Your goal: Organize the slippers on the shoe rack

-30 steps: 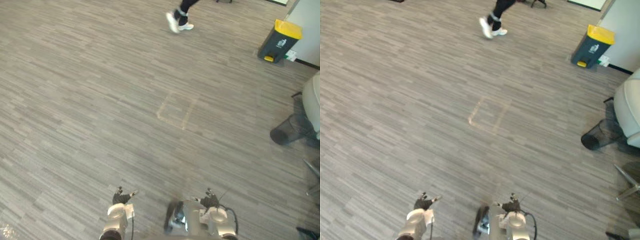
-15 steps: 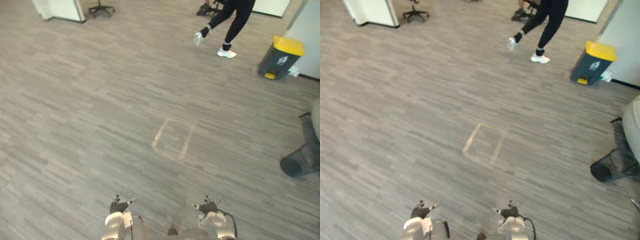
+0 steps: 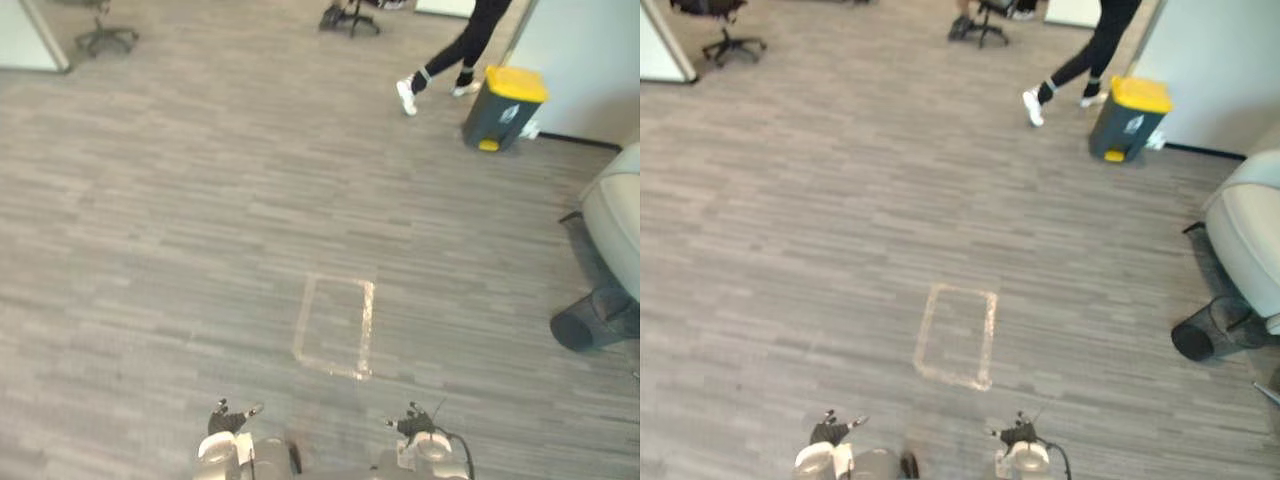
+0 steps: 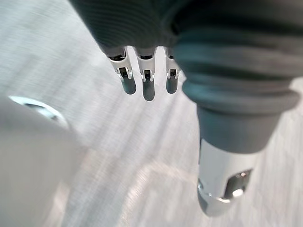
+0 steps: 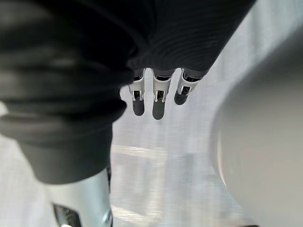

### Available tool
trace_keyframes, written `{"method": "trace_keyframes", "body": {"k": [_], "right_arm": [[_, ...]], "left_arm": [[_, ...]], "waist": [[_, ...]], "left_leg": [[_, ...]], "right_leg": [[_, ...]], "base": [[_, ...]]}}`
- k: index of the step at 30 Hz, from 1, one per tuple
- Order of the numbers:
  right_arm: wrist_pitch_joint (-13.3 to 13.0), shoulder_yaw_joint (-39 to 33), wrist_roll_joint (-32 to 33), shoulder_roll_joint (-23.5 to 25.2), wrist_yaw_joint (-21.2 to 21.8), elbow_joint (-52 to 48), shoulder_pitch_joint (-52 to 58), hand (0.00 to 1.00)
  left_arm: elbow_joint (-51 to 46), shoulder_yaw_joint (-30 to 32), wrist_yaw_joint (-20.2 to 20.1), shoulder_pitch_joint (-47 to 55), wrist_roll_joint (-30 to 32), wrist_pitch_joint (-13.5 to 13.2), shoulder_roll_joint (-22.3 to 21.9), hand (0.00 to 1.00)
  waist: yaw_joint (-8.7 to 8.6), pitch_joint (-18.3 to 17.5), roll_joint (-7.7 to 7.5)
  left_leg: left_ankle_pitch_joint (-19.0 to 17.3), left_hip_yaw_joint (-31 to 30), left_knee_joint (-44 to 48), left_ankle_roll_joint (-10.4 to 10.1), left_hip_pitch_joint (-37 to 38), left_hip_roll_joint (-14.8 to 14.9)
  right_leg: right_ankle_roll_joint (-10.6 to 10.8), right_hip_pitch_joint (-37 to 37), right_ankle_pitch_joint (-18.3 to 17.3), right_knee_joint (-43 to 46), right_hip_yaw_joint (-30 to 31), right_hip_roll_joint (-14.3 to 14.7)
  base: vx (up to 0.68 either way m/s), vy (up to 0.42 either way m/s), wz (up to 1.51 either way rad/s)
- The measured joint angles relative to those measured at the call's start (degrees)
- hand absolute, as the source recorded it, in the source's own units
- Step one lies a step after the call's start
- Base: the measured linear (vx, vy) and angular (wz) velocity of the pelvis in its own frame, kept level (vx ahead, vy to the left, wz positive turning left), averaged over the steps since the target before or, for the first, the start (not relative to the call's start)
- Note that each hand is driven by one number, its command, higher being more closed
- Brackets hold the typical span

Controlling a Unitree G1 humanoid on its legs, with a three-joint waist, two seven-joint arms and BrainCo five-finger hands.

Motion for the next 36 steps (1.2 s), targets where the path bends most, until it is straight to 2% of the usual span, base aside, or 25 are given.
{"method": "trace_keyframes", "body": {"k": [2,3,4,5,6,7,8,9,11,12,16,17,19,20,21,22,23,26,28,31,32,33,34,35,36], "right_arm": [[0.03,-0.58,-0.05,-0.39,0.00,0.55,-0.88,0.00],[0.03,-0.58,-0.01,-0.41,0.01,0.55,-0.95,0.00],[0.02,-0.62,-0.05,-0.47,0.02,0.74,-1.22,0.00],[0.04,-1.07,-0.08,-0.82,0.06,1.10,-1.54,0.00],[0.34,-2.05,-0.09,-1.46,0.07,1.71,-2.05,0.00],[0.51,-2.46,-0.09,-1.39,0.07,1.60,-1.97,0.00],[0.54,-2.49,-0.08,-1.24,0.07,1.17,-1.77,0.00],[0.56,-2.39,-0.06,-1.21,0.05,1.08,-1.70,0.00],[0.86,-1.50,0.00,-1.24,-0.08,1.08,-1.47,0.00],[0.88,-0.80,0.07,-0.82,-0.17,1.10,-1.12,0.00],[0.94,0.15,0.13,0.08,-0.16,1.12,-0.73,0.00],[1.02,-0.26,0.13,0.09,-0.21,1.12,-0.65,0.00],[1.17,-0.79,0.39,0.11,-0.38,1.28,-0.55,0.00],[1.16,-0.99,0.53,0.10,-0.37,1.28,-0.57,0.00],[1.12,-2.20,0.68,0.07,-0.36,1.35,-0.66,0.00],[1.10,-2.62,0.55,-0.24,-0.36,2.20,-0.63,0.00],[1.08,-2.60,0.50,-0.35,-0.35,2.93,-0.64,0.00],[1.23,-2.82,0.02,-0.20,-0.18,4.58,-0.21,0.00],[1.20,-3.18,-0.04,-0.13,-0.19,4.67,-0.21,0.00],[1.10,-2.76,-0.06,-0.38,0.04,4.53,-0.99,0.00],[1.10,-1.99,-0.07,-0.40,0.17,4.56,-1.88,0.00],[1.05,-1.92,-0.07,-0.44,0.20,5.01,-1.99,0.00],[1.06,-1.92,-0.07,-0.44,0.20,5.04,-2.13,0.00],[1.05,-2.01,-0.08,-0.60,0.18,5.36,-2.21,0.00],[1.04,-2.11,-0.08,-1.12,0.15,6.01,-2.29,0.00]], "left_arm": [[2.00,-0.41,-0.11,0.09,0.02,0.10,-0.11,0.00],[2.14,-0.75,-0.12,0.09,0.03,0.11,-0.02,0.00],[2.83,-1.80,-0.24,0.10,0.08,0.06,0.34,0.00],[3.93,-1.75,-1.20,0.19,0.45,0.09,0.46,0.00],[4.05,-1.71,-1.33,0.04,0.56,0.06,-0.35,0.00],[3.64,-1.54,-1.34,0.07,0.71,0.08,-0.54,0.00],[3.57,-1.19,-1.36,0.10,1.12,0.15,-0.62,0.00],[3.31,-0.82,-1.38,0.14,1.18,0.23,-0.84,0.00],[1.12,0.75,-1.51,1.44,1.65,0.35,-1.40,0.00],[0.06,0.66,-1.63,2.10,1.69,0.30,-1.30,0.00],[-1.99,0.56,-1.61,2.37,1.62,0.11,-0.97,0.00],[-2.36,0.56,-1.58,2.46,1.62,0.04,-1.13,0.00],[-2.59,0.53,-1.61,2.25,1.61,-0.27,-1.35,0.00],[-2.54,0.50,-1.61,2.18,1.61,-0.39,-1.42,0.00],[-2.44,0.50,-1.60,2.14,1.60,-0.85,-1.65,0.00],[-2.31,0.32,-1.60,2.32,1.55,-1.18,-1.88,0.00],[-2.08,0.26,-1.60,2.43,1.53,-1.21,-1.86,0.00],[-0.96,0.36,-1.52,2.25,1.59,-1.16,0.14,0.00],[0.02,0.32,-1.56,1.76,1.69,-1.04,0.58,0.00],[1.35,0.01,-1.51,1.71,1.66,-0.91,0.67,0.00],[1.70,-1.00,-1.40,1.78,1.60,-0.93,0.90,0.00],[2.14,-2.25,-1.31,1.82,1.59,-0.96,1.31,0.00],[2.15,-2.33,-1.33,1.81,1.59,-0.96,1.35,0.00],[2.34,-2.35,-1.33,1.79,1.57,-1.07,2.15,0.00],[3.07,-2.35,-1.35,1.55,1.57,-1.08,2.53,0.00]], "waist": [[-0.39,-0.01,-0.04],[-0.45,0.00,-0.03],[-1.03,-0.12,-0.32],[-2.23,-0.42,-0.44],[-2.33,-0.66,1.13],[-2.11,-0.67,1.56],[-2.21,-0.44,2.42],[-2.22,-0.39,2.85],[-1.77,-0.17,4.72],[-1.61,-0.09,4.61],[-1.35,-0.16,3.19],[-1.18,-0.13,3.19],[-0.60,-0.01,2.92],[-0.59,0.00,2.83],[-0.56,-0.06,2.87],[0.10,-0.56,3.47],[0.27,-0.68,3.51],[0.52,-1.87,0.73],[0.73,-1.81,0.65],[1.10,-1.39,1.54],[1.21,-1.28,1.78],[0.83,-1.19,2.08],[0.62,-1.18,1.99],[0.58,-1.91,0.48],[0.68,-2.02,0.57]], "left_leg": [[-0.62,3.73,-3.72,-1.26,4.39,-0.06],[-0.61,3.99,-4.22,-1.41,4.90,-0.25],[-0.48,4.06,-5.60,-1.86,6.31,-1.09],[-0.94,3.22,-6.66,-3.03,8.23,-1.37],[-0.49,2.15,-5.37,-3.97,8.93,0.05],[-0.27,1.16,-1.84,-4.36,7.86,1.11],[-0.46,-0.04,8.69,-4.65,4.66,3.73],[-0.11,-0.56,13.29,-4.94,3.03,4.90],[4.98,-3.08,36.62,-3.97,-4.33,11.79],[3.75,-3.55,42.46,-3.86,-7.06,13.29],[0.61,-3.30,39.29,-3.75,-14.50,12.68],[0.16,-3.33,36.12,-3.52,-15.59,12.36],[-0.36,-5.89,20.40,-4.31,-18.15,8.43],[0.14,-6.95,17.92,-4.51,-18.44,7.35],[3.43,-13.46,8.46,-5.14,-19.30,3.45],[9.10,-19.59,2.13,-6.91,-19.40,1.38],[10.86,-19.73,2.35,-6.84,-19.05,1.06],[9.51,-12.28,4.47,-2.68,-17.09,-0.40],[8.27,-7.89,4.43,-1.54,-14.51,0.26],[7.71,0.78,2.26,-0.60,-9.26,2.53],[7.71,4.27,0.88,-0.60,-7.00,3.20],[7.71,6.66,-0.52,-0.60,-5.40,3.32],[7.71,7.15,-0.80,-0.60,-5.10,3.34],[7.72,8.47,-1.78,-0.62,-4.62,2.41],[7.95,7.95,-2.55,-0.99,-4.37,2.37]], "right_leg": [[-1.13,-1.04,2.07,-19.83,-7.82,2.01],[-1.30,-0.93,2.76,-22.39,-8.30,2.44],[-1.84,-0.84,5.96,-29.82,-8.33,3.62],[-7.38,-0.12,12.46,-32.66,-6.34,4.86],[-9.16,0.41,10.88,-31.86,-6.47,6.11],[-9.30,0.93,9.34,-31.53,-6.55,6.65],[-9.46,2.96,7.95,-31.98,-6.72,7.97],[-9.72,3.96,7.38,-32.19,-6.66,8.61],[-11.05,9.16,4.21,-32.81,-4.28,12.69],[-11.25,11.54,2.50,-32.64,-2.05,13.83],[-10.19,17.79,0.99,-35.83,4.45,13.84],[-10.00,19.16,1.10,-36.96,5.73,13.76],[-8.30,23.38,0.93,-39.91,9.87,11.57],[-7.91,23.72,0.74,-40.23,10.58,11.14],[-6.19,24.56,0.03,-41.23,12.92,9.56],[-3.66,24.64,-1.19,-41.74,15.76,8.65],[-2.97,24.71,-1.71,-41.56,16.51,8.39],[-0.43,23.76,-0.95,-39.05,19.28,4.49],[0.49,21.30,0.08,-34.05,19.15,3.49],[1.44,15.14,0.78,-22.66,12.81,2.11],[1.02,12.87,0.71,-20.25,5.60,0.37],[-0.04,12.11,1.22,-20.84,-2.91,-1.43],[-0.53,11.91,1.59,-21.59,-4.83,-1.71],[-1.04,11.07,4.15,-26.75,-10.15,-1.69],[-1.17,11.58,4.33,-30.13,-10.23,-0.58]], "base": [[0.32,-0.023,-0.67],[0.28,-0.020,-0.41],[0.39,-0.048,-0.04],[0.69,-0.118,-0.09],[0.62,-0.146,-0.07],[0.58,-0.199,-0.19],[0.38,-0.161,-0.12],[0.39,-0.147,-0.21],[0.55,-0.055,-0.78],[0.57,-0.006,-0.98],[0.41,0.037,-0.83],[0.44,0.160,-0.74],[0.47,0.232,-0.84],[0.38,0.290,-0.75],[0.34,0.333,-0.91],[0.42,0.418,-0.99],[0.37,0.394,-1.15],[0.35,0.314,-0.93],[0.29,0.263,-1.20],[0.18,0.211,-1.45],[0.11,0.157,-1.40],[0.08,0.093,-1.29],[0.11,0.042,-1.22],[0.09,-0.072,-1.14],[0.10,-0.107,-1.21]]}}
